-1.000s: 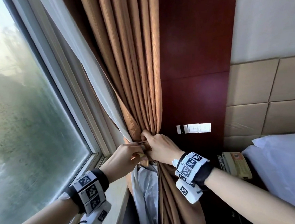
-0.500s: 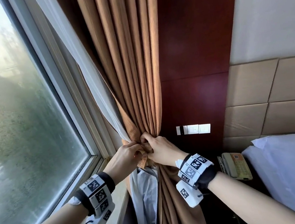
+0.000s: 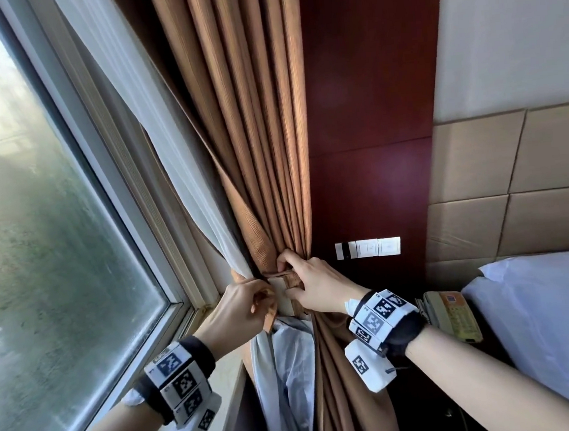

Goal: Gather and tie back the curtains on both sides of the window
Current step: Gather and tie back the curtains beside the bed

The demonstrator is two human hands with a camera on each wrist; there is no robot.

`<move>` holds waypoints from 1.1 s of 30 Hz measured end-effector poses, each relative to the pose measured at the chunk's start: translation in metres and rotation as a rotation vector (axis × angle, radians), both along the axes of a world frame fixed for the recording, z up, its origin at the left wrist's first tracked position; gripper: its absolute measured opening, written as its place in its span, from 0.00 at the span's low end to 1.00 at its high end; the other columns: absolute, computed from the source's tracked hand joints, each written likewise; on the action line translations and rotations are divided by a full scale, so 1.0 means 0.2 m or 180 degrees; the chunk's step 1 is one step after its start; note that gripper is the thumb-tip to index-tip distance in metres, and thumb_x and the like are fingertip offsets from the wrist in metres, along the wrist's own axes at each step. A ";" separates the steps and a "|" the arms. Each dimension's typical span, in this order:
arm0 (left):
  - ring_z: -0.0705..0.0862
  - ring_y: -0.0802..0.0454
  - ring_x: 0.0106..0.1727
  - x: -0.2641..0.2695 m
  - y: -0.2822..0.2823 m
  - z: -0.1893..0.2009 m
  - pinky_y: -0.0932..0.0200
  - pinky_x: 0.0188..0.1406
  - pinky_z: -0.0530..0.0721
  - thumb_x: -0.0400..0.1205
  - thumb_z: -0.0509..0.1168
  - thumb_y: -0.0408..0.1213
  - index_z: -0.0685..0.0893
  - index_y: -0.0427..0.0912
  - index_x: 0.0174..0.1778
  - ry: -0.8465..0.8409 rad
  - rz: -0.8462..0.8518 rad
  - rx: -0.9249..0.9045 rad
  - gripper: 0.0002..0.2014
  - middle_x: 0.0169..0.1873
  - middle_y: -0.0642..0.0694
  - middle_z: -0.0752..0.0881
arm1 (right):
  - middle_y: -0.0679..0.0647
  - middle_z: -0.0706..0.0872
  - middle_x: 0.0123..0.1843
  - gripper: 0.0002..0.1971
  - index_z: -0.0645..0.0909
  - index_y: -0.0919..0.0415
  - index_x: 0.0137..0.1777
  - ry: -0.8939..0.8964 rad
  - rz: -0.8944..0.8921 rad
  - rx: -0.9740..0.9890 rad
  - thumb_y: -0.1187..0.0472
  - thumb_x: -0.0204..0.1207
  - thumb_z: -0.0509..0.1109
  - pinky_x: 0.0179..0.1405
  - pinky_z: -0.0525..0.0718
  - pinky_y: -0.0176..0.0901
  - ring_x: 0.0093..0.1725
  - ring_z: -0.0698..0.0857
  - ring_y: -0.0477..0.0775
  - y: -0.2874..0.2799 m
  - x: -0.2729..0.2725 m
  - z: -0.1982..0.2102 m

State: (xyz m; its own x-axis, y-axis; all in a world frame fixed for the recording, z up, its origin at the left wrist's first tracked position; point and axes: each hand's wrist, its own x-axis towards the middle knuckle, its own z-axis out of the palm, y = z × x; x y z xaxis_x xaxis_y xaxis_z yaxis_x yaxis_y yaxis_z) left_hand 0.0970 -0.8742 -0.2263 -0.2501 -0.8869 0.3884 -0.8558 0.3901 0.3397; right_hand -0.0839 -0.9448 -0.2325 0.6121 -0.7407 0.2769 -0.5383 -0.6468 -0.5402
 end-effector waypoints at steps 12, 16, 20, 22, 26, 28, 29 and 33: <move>0.79 0.65 0.38 0.06 0.00 0.00 0.77 0.42 0.72 0.82 0.67 0.36 0.86 0.42 0.42 -0.0392 -0.0400 -0.0241 0.05 0.46 0.55 0.80 | 0.57 0.84 0.34 0.21 0.66 0.45 0.60 -0.0080 0.0076 0.0023 0.59 0.73 0.71 0.35 0.77 0.44 0.32 0.81 0.54 -0.01 -0.01 -0.02; 0.78 0.58 0.27 0.03 0.01 0.02 0.64 0.29 0.77 0.81 0.68 0.38 0.83 0.44 0.35 -0.0081 -0.0134 -0.0326 0.08 0.27 0.57 0.80 | 0.55 0.83 0.33 0.21 0.67 0.47 0.62 -0.0088 0.0108 0.0003 0.60 0.74 0.71 0.33 0.71 0.40 0.28 0.78 0.49 -0.01 -0.01 -0.01; 0.81 0.56 0.26 -0.09 0.04 -0.06 0.60 0.30 0.80 0.79 0.70 0.39 0.87 0.47 0.35 0.0436 0.0675 -0.0375 0.07 0.24 0.53 0.85 | 0.51 0.80 0.30 0.20 0.68 0.48 0.61 -0.0196 0.0083 -0.0004 0.63 0.71 0.68 0.33 0.67 0.35 0.26 0.75 0.44 0.01 0.01 -0.02; 0.85 0.53 0.28 -0.12 0.03 -0.09 0.57 0.31 0.82 0.78 0.72 0.39 0.90 0.45 0.38 0.0629 0.0890 -0.0440 0.05 0.26 0.51 0.88 | 0.50 0.80 0.30 0.21 0.69 0.46 0.60 -0.0267 0.0047 0.0024 0.64 0.70 0.67 0.34 0.69 0.35 0.26 0.75 0.44 0.00 0.01 -0.02; 0.85 0.54 0.28 -0.13 0.00 -0.10 0.63 0.28 0.79 0.78 0.72 0.39 0.89 0.43 0.35 0.0730 0.1075 -0.0475 0.07 0.25 0.51 0.87 | 0.54 0.82 0.31 0.22 0.68 0.46 0.61 -0.0261 0.0044 0.0027 0.66 0.70 0.67 0.31 0.69 0.34 0.24 0.76 0.47 -0.02 0.00 -0.03; 0.84 0.56 0.27 -0.14 0.00 -0.09 0.68 0.26 0.75 0.78 0.71 0.39 0.88 0.41 0.33 0.0801 0.1112 -0.0460 0.08 0.24 0.51 0.87 | 0.55 0.82 0.30 0.22 0.68 0.46 0.61 -0.0269 0.0068 0.0022 0.66 0.70 0.67 0.29 0.68 0.31 0.24 0.77 0.48 -0.02 0.00 -0.03; 0.84 0.57 0.27 -0.14 0.00 -0.08 0.68 0.26 0.75 0.78 0.71 0.38 0.88 0.41 0.33 0.0820 0.1120 -0.0441 0.08 0.24 0.52 0.87 | 0.54 0.81 0.29 0.22 0.68 0.46 0.60 -0.0274 0.0074 0.0022 0.65 0.70 0.68 0.29 0.69 0.31 0.24 0.77 0.48 -0.02 0.00 -0.02; 0.85 0.54 0.29 -0.13 -0.01 -0.07 0.62 0.30 0.79 0.78 0.70 0.39 0.88 0.42 0.33 0.0840 0.1194 -0.0374 0.09 0.25 0.50 0.87 | 0.56 0.81 0.29 0.22 0.68 0.46 0.59 -0.0279 0.0114 0.0030 0.65 0.70 0.69 0.28 0.72 0.34 0.23 0.76 0.48 -0.03 0.01 -0.02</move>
